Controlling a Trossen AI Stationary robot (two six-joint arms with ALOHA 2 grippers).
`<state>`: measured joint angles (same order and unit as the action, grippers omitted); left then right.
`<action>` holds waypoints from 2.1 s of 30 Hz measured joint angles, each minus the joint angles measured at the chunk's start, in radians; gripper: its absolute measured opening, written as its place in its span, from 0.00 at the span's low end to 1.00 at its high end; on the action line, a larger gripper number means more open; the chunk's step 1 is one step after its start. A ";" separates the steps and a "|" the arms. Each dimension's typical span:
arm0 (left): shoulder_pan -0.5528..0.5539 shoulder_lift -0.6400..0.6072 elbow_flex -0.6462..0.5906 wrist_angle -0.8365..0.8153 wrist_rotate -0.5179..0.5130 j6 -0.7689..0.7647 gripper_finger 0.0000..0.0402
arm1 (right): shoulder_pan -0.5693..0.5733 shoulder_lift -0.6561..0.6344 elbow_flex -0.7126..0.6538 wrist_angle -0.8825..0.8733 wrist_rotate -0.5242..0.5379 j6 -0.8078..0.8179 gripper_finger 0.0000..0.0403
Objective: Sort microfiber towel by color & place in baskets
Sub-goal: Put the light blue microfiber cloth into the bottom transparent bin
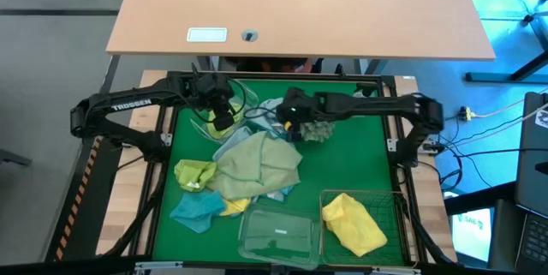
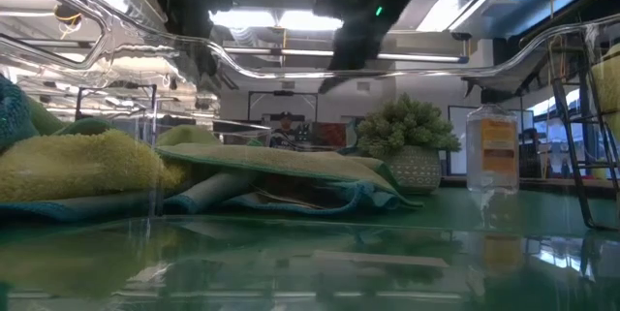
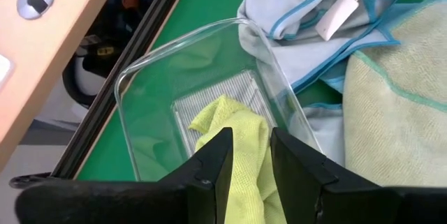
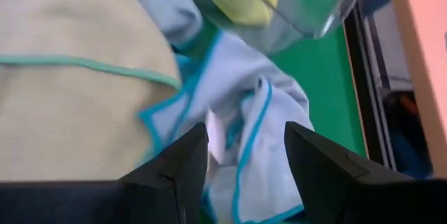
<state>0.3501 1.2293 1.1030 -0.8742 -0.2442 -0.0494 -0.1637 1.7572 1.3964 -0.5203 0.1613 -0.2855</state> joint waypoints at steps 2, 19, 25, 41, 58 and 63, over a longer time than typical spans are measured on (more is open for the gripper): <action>-0.006 0.000 0.000 0.000 0.000 0.000 0.23 | -0.023 0.042 0.000 0.006 0.003 0.000 0.47; -0.031 0.000 0.000 0.015 -0.001 -0.001 0.23 | -0.073 0.209 0.000 0.002 0.034 0.000 0.47; -0.031 0.000 0.000 0.016 0.000 -0.002 0.23 | -0.073 0.233 0.000 0.001 0.097 -0.008 0.47; -0.031 0.000 0.000 0.019 0.001 -0.003 0.23 | -0.074 0.252 0.000 0.000 0.098 -0.011 0.09; -0.031 0.000 0.000 0.019 -0.005 0.015 0.23 | -0.072 0.249 0.083 -0.043 0.090 -0.012 0.04; -0.031 -0.003 0.000 0.019 -0.006 0.015 0.23 | -0.072 0.248 0.162 -0.082 0.091 -0.015 0.04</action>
<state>0.3191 1.2268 1.1030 -0.8553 -0.2501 -0.0339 -0.2359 2.0054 1.5579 -0.6023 0.2520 -0.3001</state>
